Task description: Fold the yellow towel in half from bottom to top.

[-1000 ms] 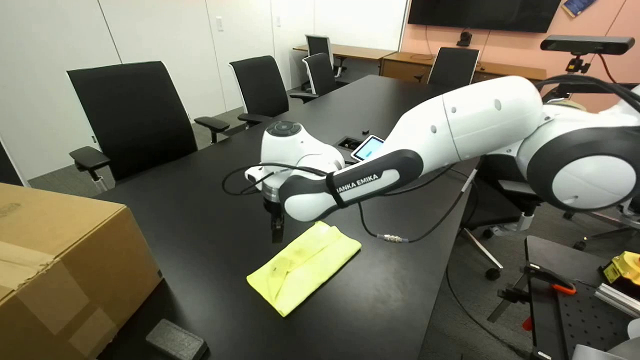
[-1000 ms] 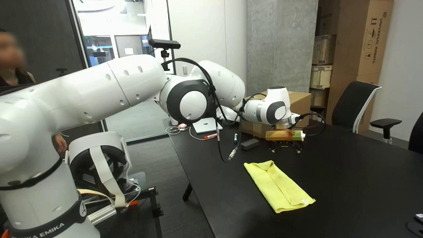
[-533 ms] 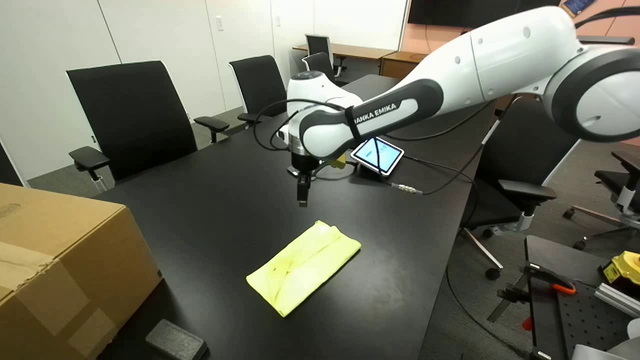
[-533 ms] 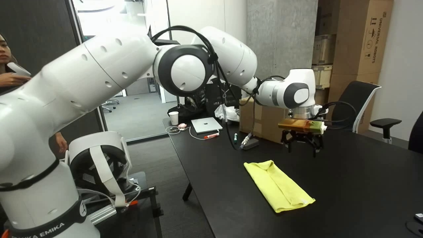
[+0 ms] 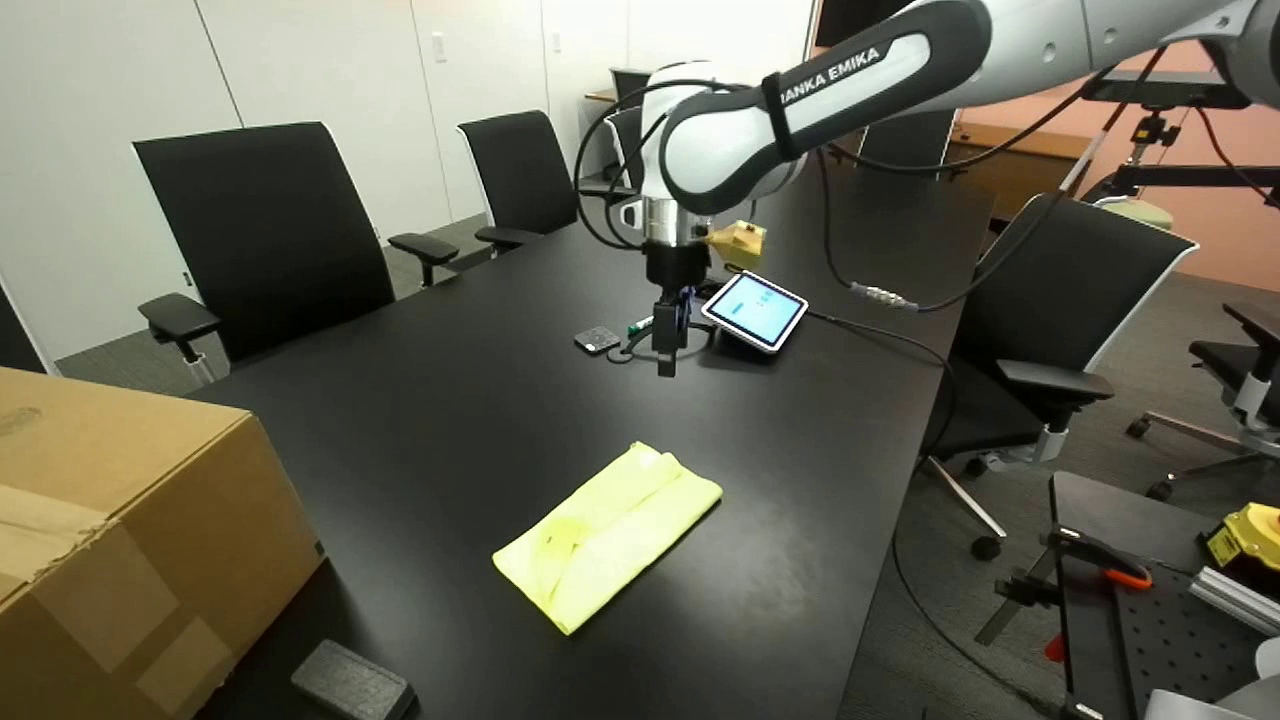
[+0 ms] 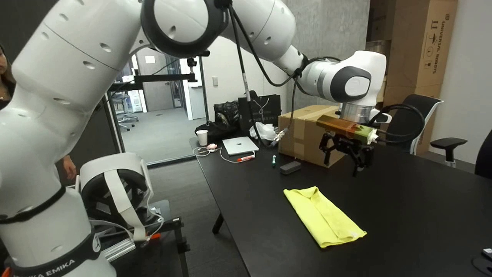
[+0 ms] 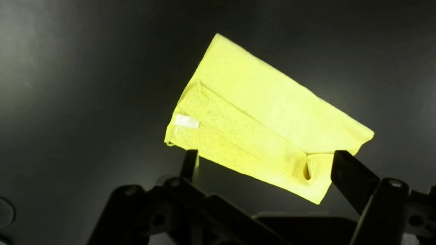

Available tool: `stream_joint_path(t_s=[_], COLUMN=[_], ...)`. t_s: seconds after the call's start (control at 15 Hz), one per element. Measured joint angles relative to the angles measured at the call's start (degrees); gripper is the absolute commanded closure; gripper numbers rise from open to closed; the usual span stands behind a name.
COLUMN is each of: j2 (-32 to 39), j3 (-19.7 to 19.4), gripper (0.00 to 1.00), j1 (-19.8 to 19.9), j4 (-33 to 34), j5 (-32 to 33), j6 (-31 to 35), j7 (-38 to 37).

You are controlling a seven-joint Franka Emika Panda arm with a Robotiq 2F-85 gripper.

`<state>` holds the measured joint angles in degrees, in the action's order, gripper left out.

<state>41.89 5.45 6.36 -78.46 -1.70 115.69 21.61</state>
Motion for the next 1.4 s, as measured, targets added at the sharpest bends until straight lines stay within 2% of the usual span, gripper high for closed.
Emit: stream_joint_path(t_s=[0.33,0.6,1.0,1.4], j2=[-12.16,-23.12,-41.24,-57.93], j3=[0.33,-0.24,-2.91,-6.82], gripper=[0.0,0.0,0.0,0.0], j1=[3.61,4.97,4.34,1.43], j4=[-13.79,-25.56,-41.07,-50.82], j5=[-8.06,-12.63,-14.77,-14.57], j6=[-2.1,-4.44,-10.67,-16.63], j7=[1.44,3.27,4.88,4.79])
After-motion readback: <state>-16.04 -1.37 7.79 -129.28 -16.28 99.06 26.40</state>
